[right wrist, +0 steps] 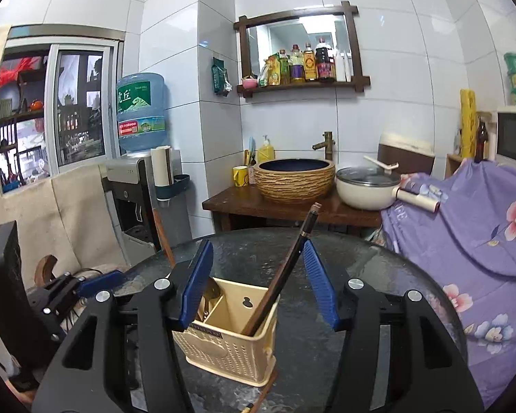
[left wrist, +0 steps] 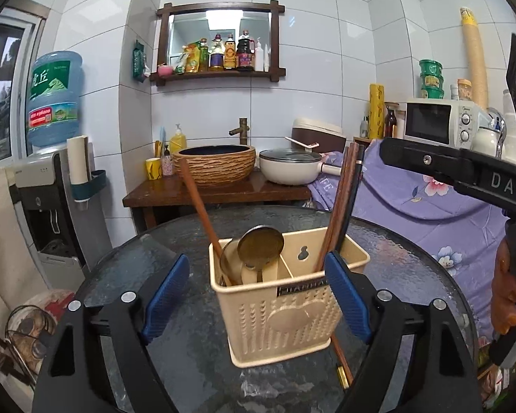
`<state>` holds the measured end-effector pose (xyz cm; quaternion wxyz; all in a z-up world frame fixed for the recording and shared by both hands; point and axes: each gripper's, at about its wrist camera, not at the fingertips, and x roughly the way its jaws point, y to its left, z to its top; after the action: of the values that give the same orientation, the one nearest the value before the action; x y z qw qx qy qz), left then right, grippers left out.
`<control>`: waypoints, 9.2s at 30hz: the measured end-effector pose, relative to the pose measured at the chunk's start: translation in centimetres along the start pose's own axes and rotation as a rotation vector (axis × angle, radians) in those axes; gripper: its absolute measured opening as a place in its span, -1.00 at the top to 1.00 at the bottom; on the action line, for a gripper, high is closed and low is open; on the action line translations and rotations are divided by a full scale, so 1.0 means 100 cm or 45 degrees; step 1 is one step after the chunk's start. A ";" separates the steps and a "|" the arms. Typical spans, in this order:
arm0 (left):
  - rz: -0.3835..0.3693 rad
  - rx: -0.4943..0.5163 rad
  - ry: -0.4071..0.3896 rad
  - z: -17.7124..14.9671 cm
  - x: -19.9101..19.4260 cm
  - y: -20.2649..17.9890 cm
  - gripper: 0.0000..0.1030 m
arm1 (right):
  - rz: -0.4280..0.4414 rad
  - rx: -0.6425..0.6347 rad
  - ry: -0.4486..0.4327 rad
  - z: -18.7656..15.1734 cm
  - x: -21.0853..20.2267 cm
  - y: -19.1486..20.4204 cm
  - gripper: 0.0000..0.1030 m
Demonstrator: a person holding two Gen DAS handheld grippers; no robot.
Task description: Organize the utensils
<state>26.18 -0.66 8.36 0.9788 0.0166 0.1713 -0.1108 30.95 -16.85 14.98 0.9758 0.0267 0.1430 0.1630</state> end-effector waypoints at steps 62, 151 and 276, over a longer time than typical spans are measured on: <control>-0.279 0.069 0.640 -0.121 0.041 -0.068 0.00 | -0.105 0.073 0.850 -0.179 0.088 -0.046 0.79; -0.275 0.023 0.012 0.064 -0.064 -0.030 0.87 | 0.197 0.050 0.133 0.011 -0.058 -0.007 0.85; 0.164 -0.115 -0.159 -0.137 -0.192 -0.011 -0.87 | -0.142 -0.080 -0.126 -0.183 -0.204 0.049 -0.89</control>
<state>3.83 3.26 2.02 0.9925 -0.0234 0.1132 -0.0406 5.66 -18.71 3.41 0.9896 -0.0038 0.0908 0.1113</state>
